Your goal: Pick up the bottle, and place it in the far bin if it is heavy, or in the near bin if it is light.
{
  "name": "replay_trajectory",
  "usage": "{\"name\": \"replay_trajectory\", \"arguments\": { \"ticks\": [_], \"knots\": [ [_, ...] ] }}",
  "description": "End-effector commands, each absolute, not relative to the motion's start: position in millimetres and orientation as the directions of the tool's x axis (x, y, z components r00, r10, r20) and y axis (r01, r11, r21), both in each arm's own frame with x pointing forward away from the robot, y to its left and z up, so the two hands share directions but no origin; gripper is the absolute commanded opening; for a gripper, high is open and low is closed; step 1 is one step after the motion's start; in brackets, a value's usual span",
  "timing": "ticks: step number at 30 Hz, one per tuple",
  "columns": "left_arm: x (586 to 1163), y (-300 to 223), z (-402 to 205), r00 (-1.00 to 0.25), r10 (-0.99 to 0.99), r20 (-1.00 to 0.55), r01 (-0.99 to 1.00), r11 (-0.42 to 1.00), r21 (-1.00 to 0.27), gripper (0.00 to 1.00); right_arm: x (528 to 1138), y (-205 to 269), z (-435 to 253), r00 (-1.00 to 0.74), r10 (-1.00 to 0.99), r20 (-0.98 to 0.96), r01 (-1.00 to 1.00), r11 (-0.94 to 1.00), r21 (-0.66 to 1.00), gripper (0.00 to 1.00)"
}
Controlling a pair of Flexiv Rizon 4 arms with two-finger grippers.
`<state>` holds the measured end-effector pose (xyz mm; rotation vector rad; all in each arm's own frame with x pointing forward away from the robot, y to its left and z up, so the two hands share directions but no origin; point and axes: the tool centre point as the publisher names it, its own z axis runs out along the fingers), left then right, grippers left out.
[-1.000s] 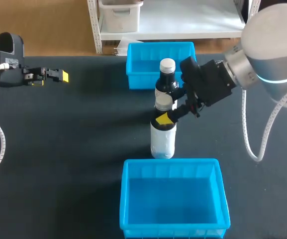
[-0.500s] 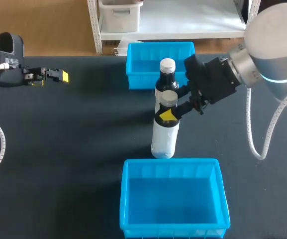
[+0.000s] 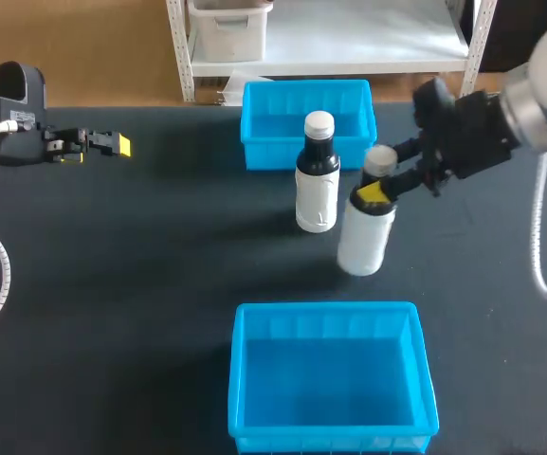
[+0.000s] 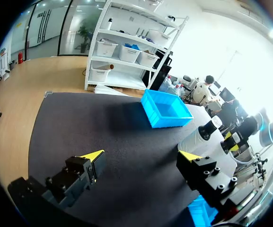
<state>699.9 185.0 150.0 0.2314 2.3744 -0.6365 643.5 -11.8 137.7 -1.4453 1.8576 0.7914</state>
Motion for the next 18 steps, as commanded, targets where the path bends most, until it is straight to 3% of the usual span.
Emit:
{"name": "replay_trajectory", "arguments": {
  "ticks": [1, 18],
  "knots": [
    [700.0, 185.0, 150.0, -0.767, 0.0, -0.642, 0.321, 0.866, -0.383, 1.0, 635.9, -32.2, 151.0, -0.19, -0.597, -0.78, -0.967, 0.253, 0.042, 0.0],
    [700.0, 185.0, 150.0, -0.767, 0.0, -0.642, 0.321, 0.866, -0.383, 1.0, 639.5, -92.7, 189.8, -0.213, -0.647, -0.732, -0.944, 0.328, -0.015, 0.0]
  ]
}}
